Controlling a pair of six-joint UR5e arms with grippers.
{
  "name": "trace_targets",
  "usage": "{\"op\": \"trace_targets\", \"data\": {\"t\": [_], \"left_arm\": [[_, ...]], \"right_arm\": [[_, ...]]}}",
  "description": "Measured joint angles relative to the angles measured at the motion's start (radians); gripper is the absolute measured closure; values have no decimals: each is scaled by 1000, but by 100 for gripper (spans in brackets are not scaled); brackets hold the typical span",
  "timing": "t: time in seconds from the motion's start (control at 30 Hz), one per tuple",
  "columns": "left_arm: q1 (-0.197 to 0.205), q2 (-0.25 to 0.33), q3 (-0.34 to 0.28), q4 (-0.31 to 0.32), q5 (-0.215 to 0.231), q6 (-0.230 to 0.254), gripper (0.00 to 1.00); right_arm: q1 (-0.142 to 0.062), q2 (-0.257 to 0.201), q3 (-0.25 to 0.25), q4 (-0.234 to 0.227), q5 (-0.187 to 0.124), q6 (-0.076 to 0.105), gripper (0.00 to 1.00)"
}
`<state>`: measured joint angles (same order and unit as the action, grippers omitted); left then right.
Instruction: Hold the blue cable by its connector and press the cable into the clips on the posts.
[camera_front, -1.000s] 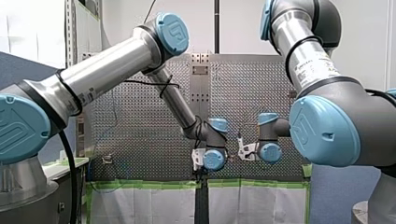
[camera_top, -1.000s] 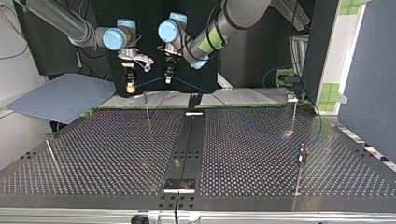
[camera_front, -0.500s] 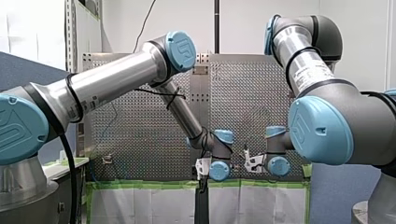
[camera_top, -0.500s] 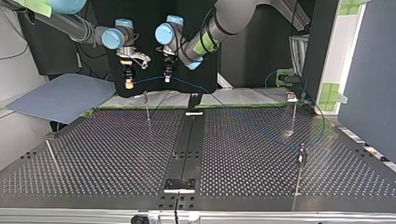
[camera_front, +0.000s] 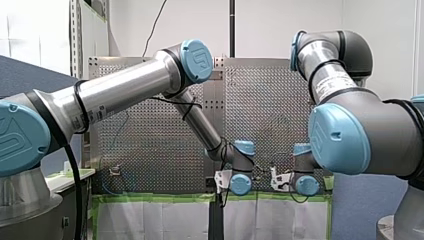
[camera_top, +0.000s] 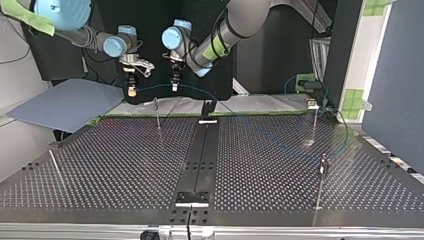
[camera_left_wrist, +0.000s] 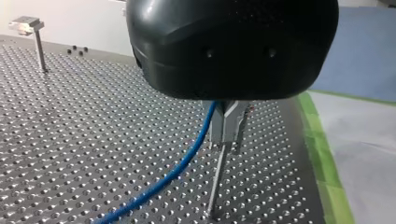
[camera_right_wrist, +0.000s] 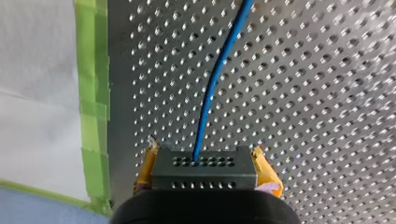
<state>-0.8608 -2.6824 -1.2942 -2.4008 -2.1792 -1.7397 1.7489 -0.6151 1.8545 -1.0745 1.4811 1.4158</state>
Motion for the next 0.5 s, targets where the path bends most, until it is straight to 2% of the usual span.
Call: {"op": "trace_targets", "data": {"t": [0.07, 0.17, 0.27, 0.5], "left_arm": [[-3, -10, 15, -4, -2, 3, 100], [-10, -33, 41, -24, -6, 7, 100], [-17, -58, 69, -33, -12, 4, 100], [-17, -73, 132, -31, -19, 1, 100]], "right_arm": [[-20, 3, -3, 5, -18, -1, 100], [-38, 5, -14, 10, -45, -1, 100], [-48, 6, -31, 20, -60, -1, 100], [-61, 7, -66, 35, -65, 3, 100]]}}
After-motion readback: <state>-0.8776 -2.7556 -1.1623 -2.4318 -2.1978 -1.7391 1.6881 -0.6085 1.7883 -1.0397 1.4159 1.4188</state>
